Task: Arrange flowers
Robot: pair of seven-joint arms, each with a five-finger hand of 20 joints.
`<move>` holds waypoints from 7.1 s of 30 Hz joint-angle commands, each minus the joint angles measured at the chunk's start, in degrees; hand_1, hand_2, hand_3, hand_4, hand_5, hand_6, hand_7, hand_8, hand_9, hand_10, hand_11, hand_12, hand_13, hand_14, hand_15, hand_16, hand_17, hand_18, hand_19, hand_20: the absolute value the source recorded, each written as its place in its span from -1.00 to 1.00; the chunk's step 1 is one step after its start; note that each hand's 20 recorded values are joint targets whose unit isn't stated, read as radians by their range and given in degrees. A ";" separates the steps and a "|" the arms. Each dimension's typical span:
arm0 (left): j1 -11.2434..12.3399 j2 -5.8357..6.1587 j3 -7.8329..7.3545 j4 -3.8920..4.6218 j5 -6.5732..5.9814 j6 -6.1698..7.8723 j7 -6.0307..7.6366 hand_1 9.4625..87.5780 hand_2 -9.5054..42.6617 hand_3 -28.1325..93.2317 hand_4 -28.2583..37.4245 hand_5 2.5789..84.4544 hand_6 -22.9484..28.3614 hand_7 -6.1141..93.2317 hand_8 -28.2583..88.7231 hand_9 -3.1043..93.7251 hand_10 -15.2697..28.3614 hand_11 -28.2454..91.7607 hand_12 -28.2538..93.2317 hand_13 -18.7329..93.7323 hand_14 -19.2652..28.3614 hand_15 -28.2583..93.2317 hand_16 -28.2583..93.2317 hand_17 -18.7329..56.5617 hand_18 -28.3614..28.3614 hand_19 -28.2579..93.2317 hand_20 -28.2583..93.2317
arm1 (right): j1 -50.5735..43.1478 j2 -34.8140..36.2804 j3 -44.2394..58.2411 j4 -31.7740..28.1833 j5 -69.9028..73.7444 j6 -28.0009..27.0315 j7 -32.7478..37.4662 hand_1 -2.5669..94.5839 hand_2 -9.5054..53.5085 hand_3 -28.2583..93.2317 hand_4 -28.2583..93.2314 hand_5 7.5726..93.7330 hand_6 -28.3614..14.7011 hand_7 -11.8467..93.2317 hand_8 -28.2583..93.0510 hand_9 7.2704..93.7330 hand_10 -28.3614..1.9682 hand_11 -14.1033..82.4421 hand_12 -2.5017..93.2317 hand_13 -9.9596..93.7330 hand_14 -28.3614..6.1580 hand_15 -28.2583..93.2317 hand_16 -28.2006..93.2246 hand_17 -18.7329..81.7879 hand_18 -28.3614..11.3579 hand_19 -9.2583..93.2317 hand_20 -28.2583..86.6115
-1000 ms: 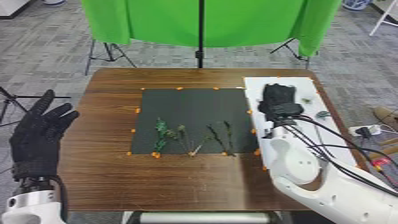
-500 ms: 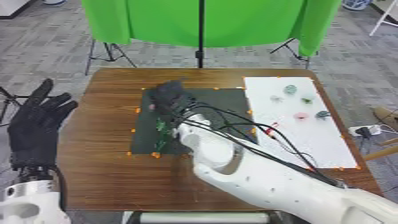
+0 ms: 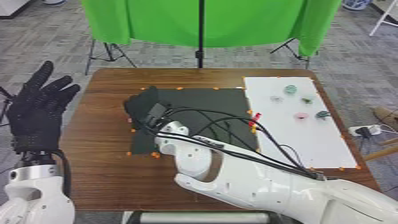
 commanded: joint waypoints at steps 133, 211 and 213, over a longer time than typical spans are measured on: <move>-8.93 -4.03 9.29 6.68 2.30 -4.69 -7.95 -0.69 -0.31 0.70 -1.00 -0.21 0.19 -0.68 -0.64 -0.24 0.59 -0.04 -0.29 -0.26 0.85 0.40 -0.64 -0.71 0.78 0.25 0.04 | -3.27 -2.22 11.40 4.94 8.08 -2.33 7.26 0.03 -1.00 0.31 -1.00 0.45 0.45 -0.47 -0.75 0.59 0.20 0.34 -0.54 0.45 0.17 0.84 -0.26 -0.09 -0.69 1.00 0.39; 1.77 -6.88 3.40 4.39 2.51 -4.22 -4.72 -0.71 -0.32 0.69 -1.00 -0.24 0.14 -0.70 -0.64 -0.23 0.57 -0.07 -0.29 -0.24 0.85 0.38 -0.63 -0.69 0.82 0.27 0.06 | -22.97 38.61 34.78 -6.66 9.38 19.33 29.13 0.30 -1.00 0.62 -1.00 0.89 0.36 -0.43 -0.51 1.00 0.49 -0.37 -0.36 0.84 0.54 0.40 -0.13 0.17 -0.61 1.00 0.26; 2.14 -6.93 3.12 4.16 2.63 -4.16 -4.69 -0.71 -0.32 0.69 -1.00 -0.24 0.14 -0.70 -0.64 -0.23 0.57 -0.07 -0.29 -0.24 0.85 0.38 -0.63 -0.69 0.82 0.27 0.06 | -23.39 37.94 34.85 -10.22 10.00 18.86 25.43 0.29 -1.00 0.62 -1.00 0.89 0.36 -0.43 -0.50 1.00 0.49 -0.37 -0.36 0.84 0.53 0.40 -0.12 0.17 -0.62 1.00 0.26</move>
